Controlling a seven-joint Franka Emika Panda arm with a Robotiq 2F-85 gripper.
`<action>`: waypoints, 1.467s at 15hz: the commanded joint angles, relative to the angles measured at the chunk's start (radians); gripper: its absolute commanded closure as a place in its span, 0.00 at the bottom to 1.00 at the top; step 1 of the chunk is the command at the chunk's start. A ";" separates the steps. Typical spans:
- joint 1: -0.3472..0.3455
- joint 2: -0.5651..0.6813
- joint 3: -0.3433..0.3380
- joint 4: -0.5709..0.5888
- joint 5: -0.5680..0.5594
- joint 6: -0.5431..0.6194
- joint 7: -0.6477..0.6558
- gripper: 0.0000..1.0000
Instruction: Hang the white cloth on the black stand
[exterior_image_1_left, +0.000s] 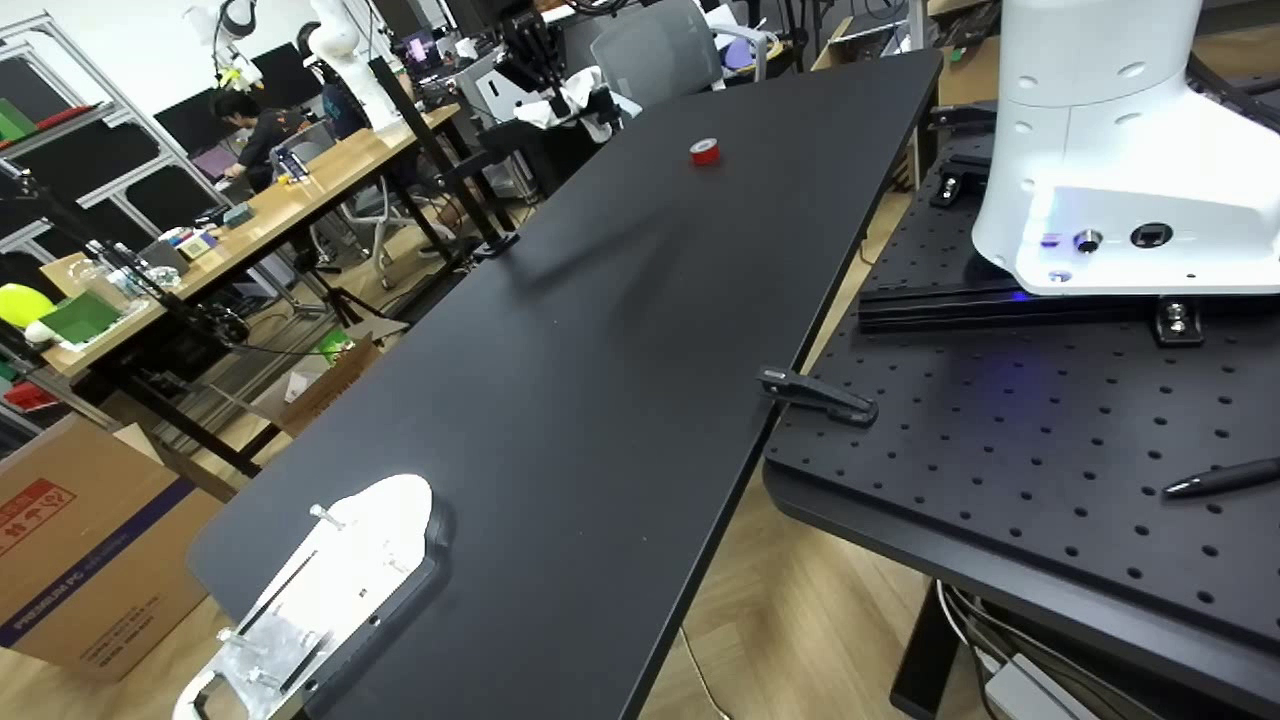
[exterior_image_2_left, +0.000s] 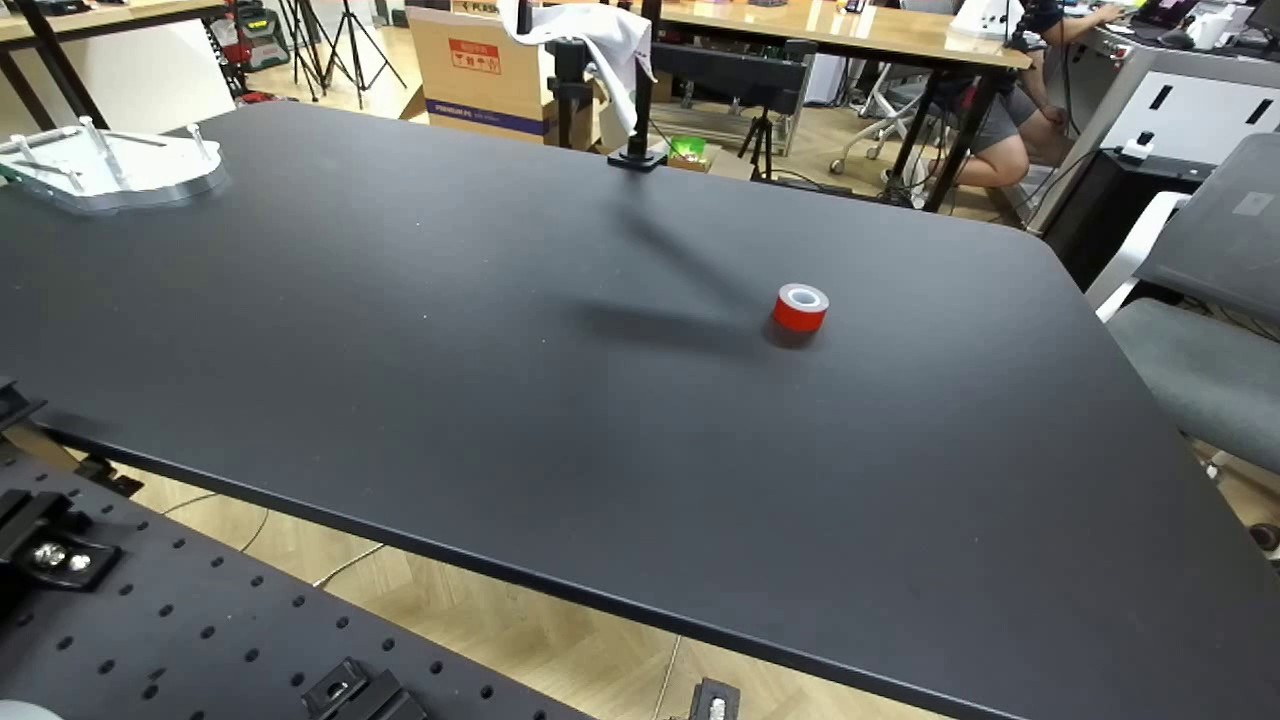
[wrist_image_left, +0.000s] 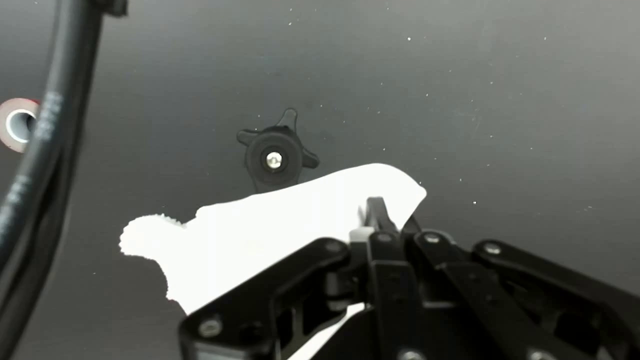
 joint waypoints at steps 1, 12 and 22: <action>-0.004 -0.025 -0.007 -0.010 -0.010 -0.021 0.005 0.71; 0.005 -0.030 -0.009 -0.002 -0.058 -0.030 -0.007 0.04; 0.033 -0.047 0.010 -0.003 -0.202 -0.009 -0.001 0.00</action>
